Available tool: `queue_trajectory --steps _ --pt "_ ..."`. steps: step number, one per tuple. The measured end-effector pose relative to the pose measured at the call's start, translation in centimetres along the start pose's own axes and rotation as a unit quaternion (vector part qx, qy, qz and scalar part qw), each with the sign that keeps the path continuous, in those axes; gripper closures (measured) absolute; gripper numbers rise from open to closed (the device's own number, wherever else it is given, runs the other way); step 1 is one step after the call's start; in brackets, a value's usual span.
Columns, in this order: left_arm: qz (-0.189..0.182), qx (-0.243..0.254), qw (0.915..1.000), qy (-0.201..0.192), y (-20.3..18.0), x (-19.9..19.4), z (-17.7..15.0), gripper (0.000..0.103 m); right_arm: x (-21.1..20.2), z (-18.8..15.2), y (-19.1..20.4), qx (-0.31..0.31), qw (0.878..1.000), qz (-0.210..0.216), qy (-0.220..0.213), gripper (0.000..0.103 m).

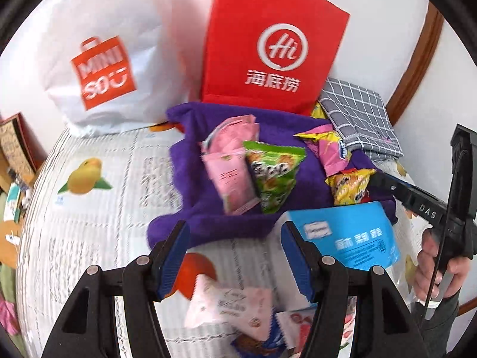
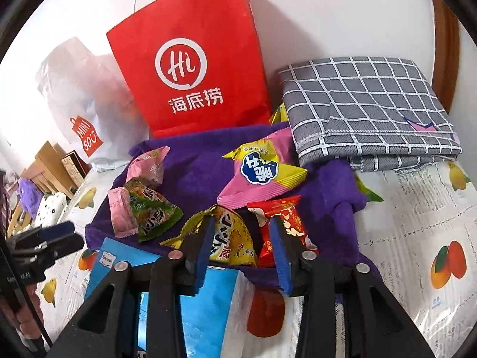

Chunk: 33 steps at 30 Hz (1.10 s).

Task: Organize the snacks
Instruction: 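Move both tools back toward the snack pile beside the blue tissue pack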

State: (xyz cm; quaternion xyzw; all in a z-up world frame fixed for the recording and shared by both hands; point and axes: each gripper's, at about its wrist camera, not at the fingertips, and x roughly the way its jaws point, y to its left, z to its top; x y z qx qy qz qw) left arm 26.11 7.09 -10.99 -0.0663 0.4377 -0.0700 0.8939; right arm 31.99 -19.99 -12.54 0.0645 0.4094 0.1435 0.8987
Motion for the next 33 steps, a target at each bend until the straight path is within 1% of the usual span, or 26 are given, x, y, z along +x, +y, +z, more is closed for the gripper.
queue_trajectory --steps 4,6,8,11,13,14,16,18,19,20,22,23,24,27,28,30,33 --pt "-0.014 -0.016 0.9997 0.011 1.2 1.1 -1.3 0.042 -0.9 -0.2 0.9 -0.021 0.999 -0.019 -0.025 0.063" --pt "-0.017 -0.006 0.9993 0.033 1.2 1.7 -1.9 0.042 -1.5 -0.6 1.5 -0.035 0.998 -0.030 -0.044 0.061" --pt "-0.013 0.011 0.9990 0.041 0.9 1.7 -2.5 0.042 -1.8 -1.1 1.9 -0.045 0.997 -0.037 -0.055 0.060" --pt "0.006 0.029 0.9983 0.051 0.9 1.8 -3.7 0.040 -2.1 -1.9 2.6 -0.062 0.995 -0.051 -0.057 0.060" --pt "0.001 0.025 0.9972 0.070 1.4 2.4 -4.3 0.039 -2.3 -2.6 3.0 -0.075 0.993 -0.064 -0.064 0.060" --pt "-0.007 0.020 0.9970 0.074 1.6 2.5 -4.5 0.039 -2.4 -2.9 3.1 -0.080 0.992 -0.073 -0.068 0.059" --pt "-0.011 0.020 0.9971 0.072 1.7 2.4 -4.8 0.038 -2.7 -3.5 3.0 -0.084 0.991 -0.079 -0.069 0.059" --pt "-0.003 0.030 0.9972 0.069 1.5 2.3 -4.9 0.035 -3.2 -3.8 2.8 -0.080 0.993 -0.062 -0.066 0.059" --pt "0.004 0.035 0.9971 0.067 1.3 2.4 -5.0 0.033 -3.7 -4.0 2.6 -0.071 0.994 -0.042 -0.065 0.059" --pt "0.007 0.037 0.9972 0.065 1.3 2.5 -5.1 0.032 -4.0 -4.3 2.5 -0.065 0.995 -0.030 -0.065 0.059" --pt "0.008 0.038 0.9972 0.064 1.2 2.6 -5.2 0.030 -4.8 -5.0 2.4 -0.057 0.996 -0.011 -0.063 0.059" --pt "0.008 0.043 0.9969 0.065 1.1 2.7 -5.3 0.028 -5.4 -5.4 2.5 -0.055 0.997 -0.005 -0.062 0.057" --pt "0.008 0.046 0.9966 0.067 1.0 2.7 -5.3 0.025 -5.8 -5.8 2.8 -0.055 0.997 -0.001 -0.063 0.053" --pt "0.019 0.061 0.9957 0.068 0.3 2.8 -5.6 0.020 -7.3 -7.1 3.6 -0.058 0.996 0.014 -0.063 0.044" --pt "0.021 0.066 0.9952 0.069 0.0 2.9 -5.8 0.017 -7.7 -7.6 3.9 -0.060 0.996 0.021 -0.059 0.043" --pt "0.031 0.080 0.9942 0.064 -0.4 2.9 -5.9 0.016 -8.4 -8.6 4.6 -0.063 0.996 0.034 -0.049 0.041" --pt "0.035 0.080 0.9944 0.058 -0.6 3.0 -6.1 0.013 -8.8 -10.0 5.8 -0.076 0.996 0.038 -0.032 0.040"
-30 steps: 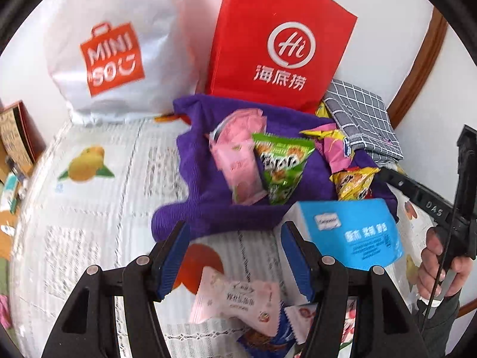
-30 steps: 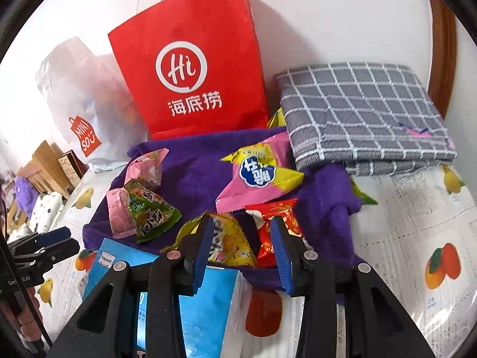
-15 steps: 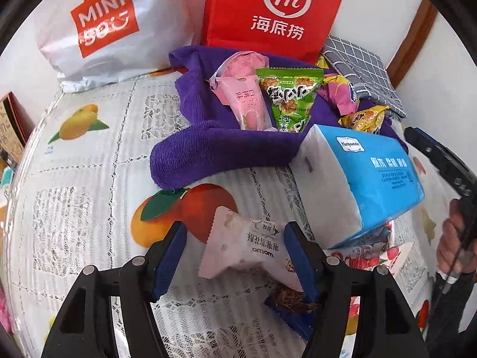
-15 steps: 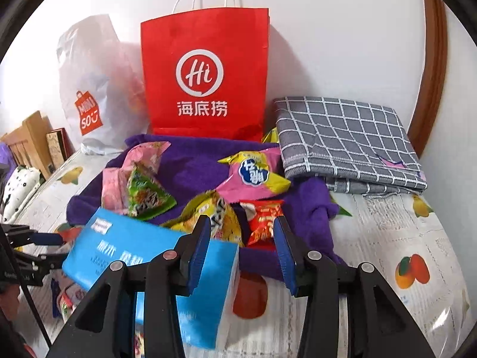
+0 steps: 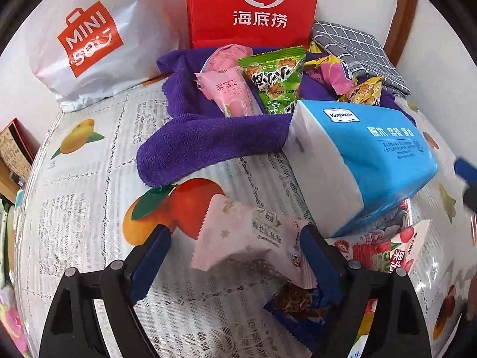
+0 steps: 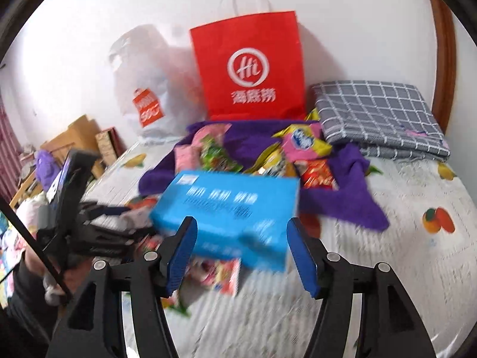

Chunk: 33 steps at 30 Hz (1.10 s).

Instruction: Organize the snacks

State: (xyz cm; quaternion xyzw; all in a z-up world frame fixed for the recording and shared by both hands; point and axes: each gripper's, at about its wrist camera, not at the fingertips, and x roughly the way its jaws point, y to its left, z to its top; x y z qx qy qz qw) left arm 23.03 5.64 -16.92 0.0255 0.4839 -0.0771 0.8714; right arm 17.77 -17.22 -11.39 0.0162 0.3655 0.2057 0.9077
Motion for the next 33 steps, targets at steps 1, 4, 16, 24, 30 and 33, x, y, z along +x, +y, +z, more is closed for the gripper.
queue_trajectory --steps 1,4,16,24,30,33 --pt "0.000 -0.001 1.0000 -0.004 0.0 0.0 0.0 0.012 0.0 -0.3 0.4 -0.004 1.000 0.002 0.003 0.040" --pt "0.015 0.004 0.9997 -0.017 -0.1 0.1 -0.2 0.008 0.3 -1.6 1.6 -0.013 1.000 0.010 0.017 0.036" --pt "0.009 -0.003 0.9998 -0.018 0.2 0.4 0.0 0.005 3.6 -3.6 4.9 -0.014 0.997 0.039 0.067 0.036" --pt "0.014 -0.006 0.9998 -0.013 0.3 0.7 0.1 0.002 4.2 -4.0 4.4 0.010 0.996 0.066 0.052 0.076" --pt "0.014 -0.006 0.9998 -0.012 0.4 0.8 0.2 0.001 4.6 -4.0 3.9 0.029 0.995 0.080 0.058 0.077" --pt "0.015 -0.006 0.9998 -0.012 0.4 0.8 0.2 0.001 4.7 -4.1 4.1 0.025 0.994 0.084 0.062 0.075"
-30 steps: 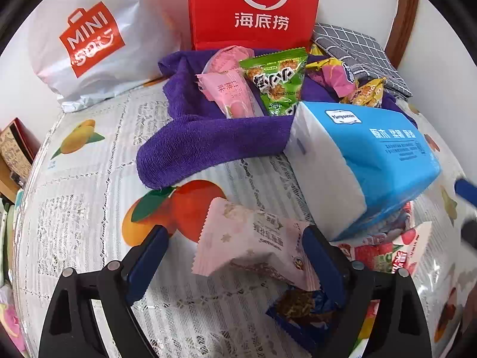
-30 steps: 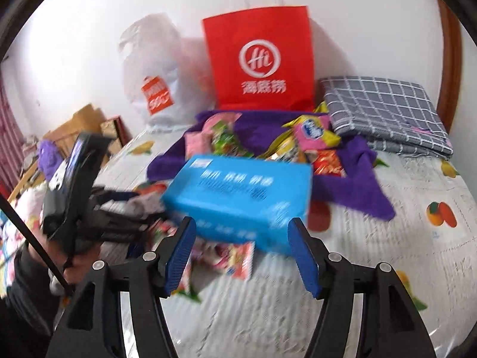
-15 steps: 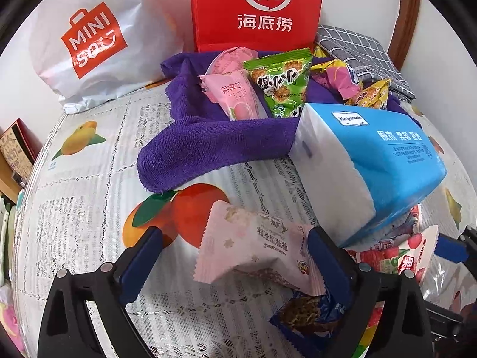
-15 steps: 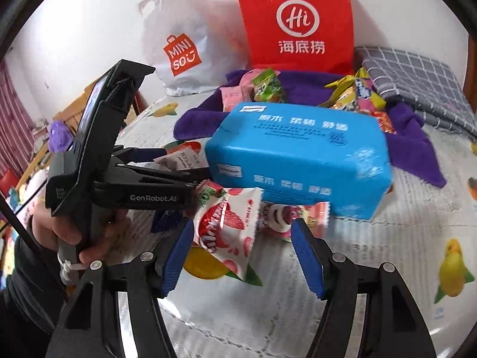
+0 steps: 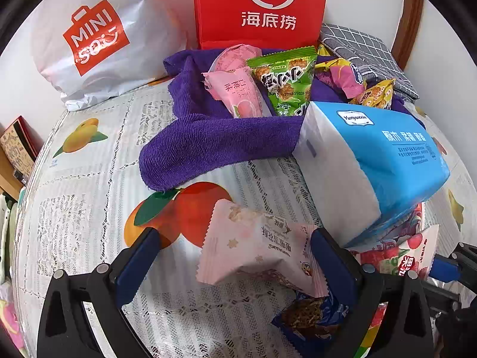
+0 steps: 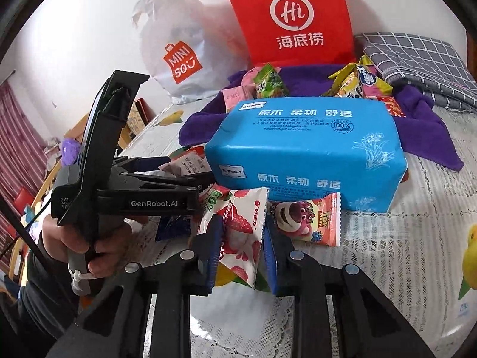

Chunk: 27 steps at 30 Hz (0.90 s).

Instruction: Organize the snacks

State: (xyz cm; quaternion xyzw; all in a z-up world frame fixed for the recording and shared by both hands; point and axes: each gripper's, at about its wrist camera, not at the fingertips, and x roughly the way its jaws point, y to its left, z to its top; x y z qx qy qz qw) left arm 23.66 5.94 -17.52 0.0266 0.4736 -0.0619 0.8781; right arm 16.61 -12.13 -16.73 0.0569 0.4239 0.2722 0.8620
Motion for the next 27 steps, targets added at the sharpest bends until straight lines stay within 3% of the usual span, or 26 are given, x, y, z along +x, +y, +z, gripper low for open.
queue_trajectory --steps 3,6,16,24,27 --pt "-0.002 -0.001 1.0000 0.001 0.0 0.0 0.0 0.001 0.1 0.1 0.1 -0.001 1.000 0.001 0.003 0.076" --pt "-0.002 -0.001 1.0000 0.000 0.0 0.0 -0.1 0.001 -0.2 0.1 0.1 0.000 1.000 0.009 -0.003 0.084" --pt "0.000 0.003 1.0000 0.001 -0.1 -0.1 0.0 0.001 -2.1 -0.7 -0.6 0.028 0.999 0.018 0.002 0.086" --pt "0.001 0.002 1.0000 0.002 -0.1 -0.1 0.1 0.001 -6.1 -2.1 -3.7 0.032 0.999 0.005 0.024 0.086" --pt "0.000 0.001 1.0000 0.002 -0.1 0.0 0.0 0.001 -7.3 -2.1 -5.9 0.037 0.998 -0.029 0.029 0.086"
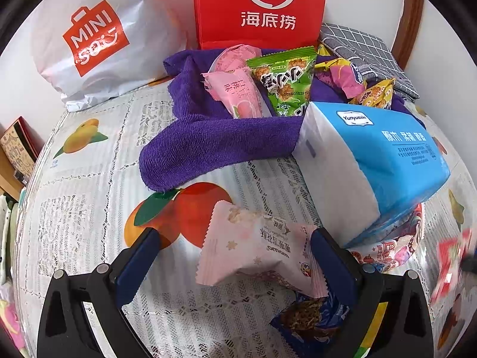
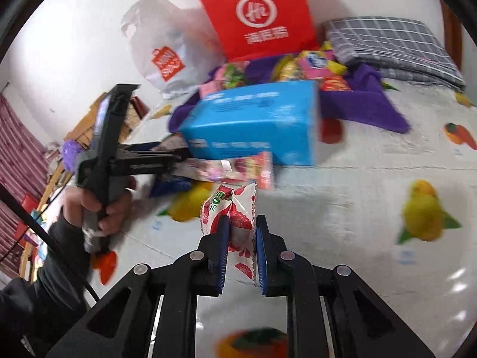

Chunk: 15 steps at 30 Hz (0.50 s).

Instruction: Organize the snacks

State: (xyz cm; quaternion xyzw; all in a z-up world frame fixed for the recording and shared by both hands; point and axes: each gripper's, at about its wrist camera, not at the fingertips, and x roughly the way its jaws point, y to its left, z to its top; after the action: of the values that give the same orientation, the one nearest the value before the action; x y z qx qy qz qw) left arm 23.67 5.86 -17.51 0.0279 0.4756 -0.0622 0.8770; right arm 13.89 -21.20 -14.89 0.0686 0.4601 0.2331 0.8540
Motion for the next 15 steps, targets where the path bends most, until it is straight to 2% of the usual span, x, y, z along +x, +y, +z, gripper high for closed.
queue_trajectory --steps 1,3,4,5,6,7,11,13,15 --pt "0.000 0.000 1.0000 0.000 0.0 0.0 0.0 0.001 -0.2 0.1 -0.6 0.005 1.000 -0.012 -0.001 0.086" --pt "0.002 0.002 1.0000 0.000 0.0 -0.1 0.1 0.001 -0.5 0.6 -2.2 0.023 0.998 -0.055 -0.003 0.076" --pt "0.002 0.003 1.0000 0.001 0.1 0.0 0.2 0.001 -0.6 0.8 -2.8 0.032 0.996 -0.086 -0.005 0.069" --pt "0.001 0.003 1.0000 0.001 0.0 0.0 0.1 0.001 -0.8 1.0 -3.5 0.042 0.992 -0.122 -0.013 0.054" --pt "0.002 0.003 1.0000 0.001 0.0 0.0 0.1 0.001 -1.0 1.1 -4.0 0.049 0.989 -0.134 -0.020 0.048" --pt "0.002 0.003 1.0000 0.001 0.0 0.0 0.1 0.001 -1.3 1.0 -4.6 0.063 0.988 -0.138 -0.028 0.048" --pt "0.001 0.006 1.0000 0.002 0.1 0.1 0.2 0.001 -1.5 0.4 -5.6 0.106 0.990 -0.094 -0.018 0.041" --pt "0.002 0.008 1.0000 0.002 -0.1 0.1 0.1 0.001 -1.5 0.2 -4.9 0.100 0.991 -0.092 -0.019 0.040" --pt "0.001 0.008 1.0000 0.002 0.1 0.1 0.2 0.001 -1.7 -0.1 -3.7 0.067 0.991 -0.111 -0.035 0.040"
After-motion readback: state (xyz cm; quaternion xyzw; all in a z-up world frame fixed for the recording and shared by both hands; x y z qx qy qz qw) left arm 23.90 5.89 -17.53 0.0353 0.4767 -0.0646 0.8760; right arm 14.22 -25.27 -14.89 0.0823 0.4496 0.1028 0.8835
